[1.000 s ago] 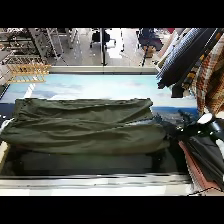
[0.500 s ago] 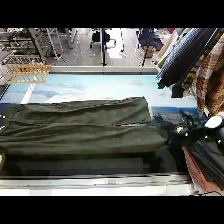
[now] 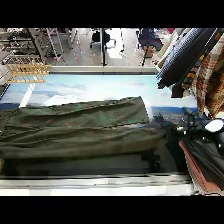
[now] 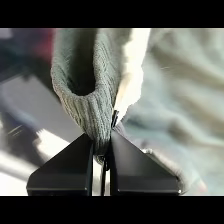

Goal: Fold the clothes and pants, and hang the long-sleeved shirts on hangers.

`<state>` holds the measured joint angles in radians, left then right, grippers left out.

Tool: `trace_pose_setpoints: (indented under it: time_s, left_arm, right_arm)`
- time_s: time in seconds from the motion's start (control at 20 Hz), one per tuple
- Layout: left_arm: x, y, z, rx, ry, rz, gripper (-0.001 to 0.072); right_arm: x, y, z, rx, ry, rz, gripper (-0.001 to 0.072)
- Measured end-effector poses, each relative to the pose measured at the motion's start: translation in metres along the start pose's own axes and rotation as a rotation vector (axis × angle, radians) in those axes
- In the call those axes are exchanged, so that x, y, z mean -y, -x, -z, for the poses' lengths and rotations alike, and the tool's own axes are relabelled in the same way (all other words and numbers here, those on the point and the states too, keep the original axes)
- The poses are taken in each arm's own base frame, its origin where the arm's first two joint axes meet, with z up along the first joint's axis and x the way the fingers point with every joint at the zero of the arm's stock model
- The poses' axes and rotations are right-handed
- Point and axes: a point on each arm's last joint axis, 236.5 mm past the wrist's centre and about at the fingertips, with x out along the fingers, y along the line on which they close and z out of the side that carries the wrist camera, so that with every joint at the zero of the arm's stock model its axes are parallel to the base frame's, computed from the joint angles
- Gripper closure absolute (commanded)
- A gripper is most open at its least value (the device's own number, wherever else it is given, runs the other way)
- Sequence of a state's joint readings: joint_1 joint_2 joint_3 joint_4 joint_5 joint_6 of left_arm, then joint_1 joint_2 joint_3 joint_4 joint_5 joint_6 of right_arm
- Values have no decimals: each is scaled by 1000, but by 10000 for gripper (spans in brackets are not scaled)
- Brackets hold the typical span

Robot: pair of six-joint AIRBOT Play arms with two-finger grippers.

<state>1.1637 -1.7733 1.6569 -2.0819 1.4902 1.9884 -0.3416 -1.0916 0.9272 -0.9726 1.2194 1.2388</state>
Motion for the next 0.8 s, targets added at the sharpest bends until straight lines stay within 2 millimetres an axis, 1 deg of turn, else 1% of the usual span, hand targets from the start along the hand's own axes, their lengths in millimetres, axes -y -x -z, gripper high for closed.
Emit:
trace_pose_setpoints:
  time_s: [0.1,0.15,0.2,0.25,0.3,0.35,0.45,0.55,0.65,0.7,0.75,0.8]
  left_arm:
    - [27,5,-19,66,11,83,696]
    - [39,7,-30,103,16,111,695]
    - [49,8,-41,139,26,128,695]
    - [57,8,-52,173,36,136,695]
    - [66,6,-62,207,47,143,695]
    - [75,3,-75,245,58,148,695]
    - [92,-9,-98,318,77,150,695]
    - [109,-25,-122,390,98,152,695]
    - [122,-44,-141,454,123,153,693]
    - [128,-56,-150,482,131,150,678]
    - [133,-66,-158,510,138,148,556]
    - [137,-74,-166,544,141,142,268]
  right_arm:
    - [-9,9,-57,152,41,10,692]
    - [-14,11,-84,213,62,13,692]
    - [-19,8,-108,256,78,12,692]
    - [-23,1,-132,291,94,11,692]
    - [-26,-9,-152,311,105,9,692]
    - [-27,-23,-172,325,116,8,691]
    - [-27,-54,-206,336,131,4,691]
    - [-22,-82,-237,350,132,-2,690]
    - [-16,-108,-261,365,119,-9,688]
    - [-14,-119,-272,374,118,-12,677]
    - [-13,-128,-279,382,118,-15,467]
    - [-11,-135,-287,398,122,-11,175]
